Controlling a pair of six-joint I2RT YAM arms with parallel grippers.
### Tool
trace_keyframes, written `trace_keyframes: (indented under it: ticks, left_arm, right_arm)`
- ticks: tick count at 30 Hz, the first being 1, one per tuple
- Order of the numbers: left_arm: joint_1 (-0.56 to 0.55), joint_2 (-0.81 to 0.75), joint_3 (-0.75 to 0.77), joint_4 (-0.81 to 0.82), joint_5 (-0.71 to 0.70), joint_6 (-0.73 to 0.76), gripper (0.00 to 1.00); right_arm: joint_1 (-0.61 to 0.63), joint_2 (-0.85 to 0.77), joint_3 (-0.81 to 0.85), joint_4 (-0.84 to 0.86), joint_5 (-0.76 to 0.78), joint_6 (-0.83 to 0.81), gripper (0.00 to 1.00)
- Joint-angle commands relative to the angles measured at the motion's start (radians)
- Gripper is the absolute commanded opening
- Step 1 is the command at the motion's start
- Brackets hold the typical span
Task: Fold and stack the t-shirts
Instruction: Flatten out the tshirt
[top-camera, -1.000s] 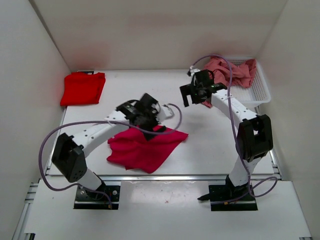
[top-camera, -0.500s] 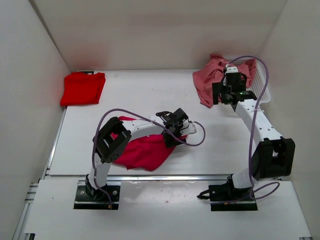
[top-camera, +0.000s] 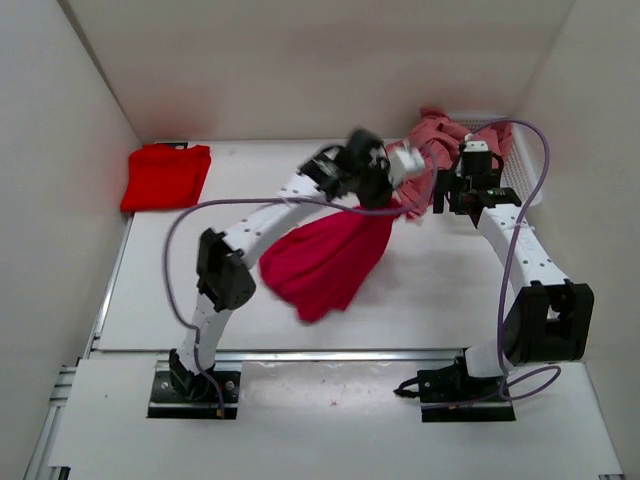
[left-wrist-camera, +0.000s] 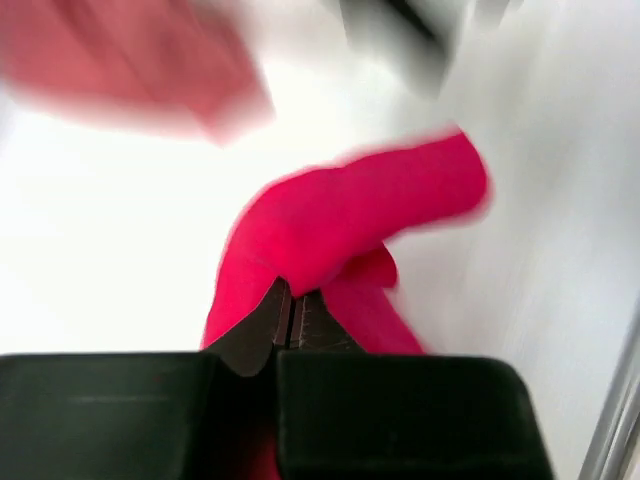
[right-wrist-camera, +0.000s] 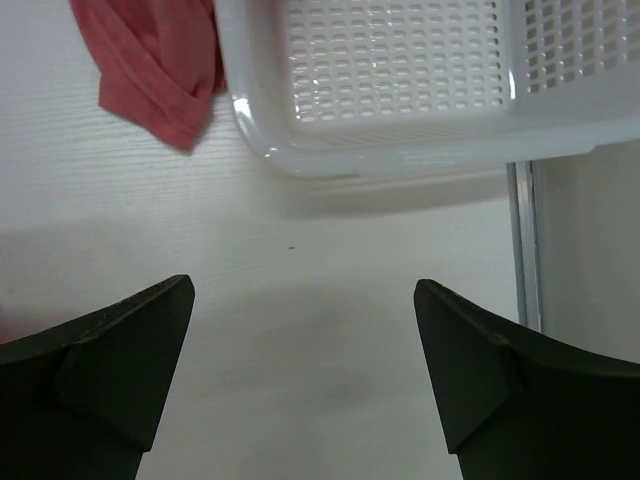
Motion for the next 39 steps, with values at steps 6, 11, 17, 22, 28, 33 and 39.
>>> trace_keyframes:
  ticks: [6, 11, 17, 22, 28, 33, 39]
  left_arm:
    - [0.278, -0.431, 0.164, 0.393, 0.451, -0.465, 0.0]
    - [0.612, -0.65, -0.293, 0.428, 0.568, -0.528, 0.05]
    - [0.84, -0.912, -0.918, 0.294, 0.698, -0.338, 0.26]
    - [0.852, -0.976, -1.265, 0.09, 0.514, -0.117, 0.48]
    - [0.866, -1.105, -1.303, 0.088, 0.255, -0.094, 0.64]
    - [0.71, -1.033, -1.171, 0.218, 0.137, -0.175, 0.69]
    - [0.474, -0.784, -0.987, 0.295, 0.087, -0.171, 0.76]
  right_arm:
    - [0.013, 0.0, 0.051, 0.042, 0.041, 0.042, 0.93]
    - [0.061, 0.005, 0.038, 0.045, 0.029, 0.049, 0.94]
    - [0.085, -0.012, -0.004, 0.029, -0.028, 0.063, 0.93]
    - [0.148, -0.018, -0.058, 0.032, -0.126, 0.069, 0.93]
    - [0.099, -0.04, -0.153, 0.026, -0.14, 0.077, 0.93]
    - [-0.02, 0.043, -0.193, 0.061, -0.088, 0.077, 0.89]
    - [-0.031, 0.164, -0.188, 0.09, -0.055, 0.052, 0.89]
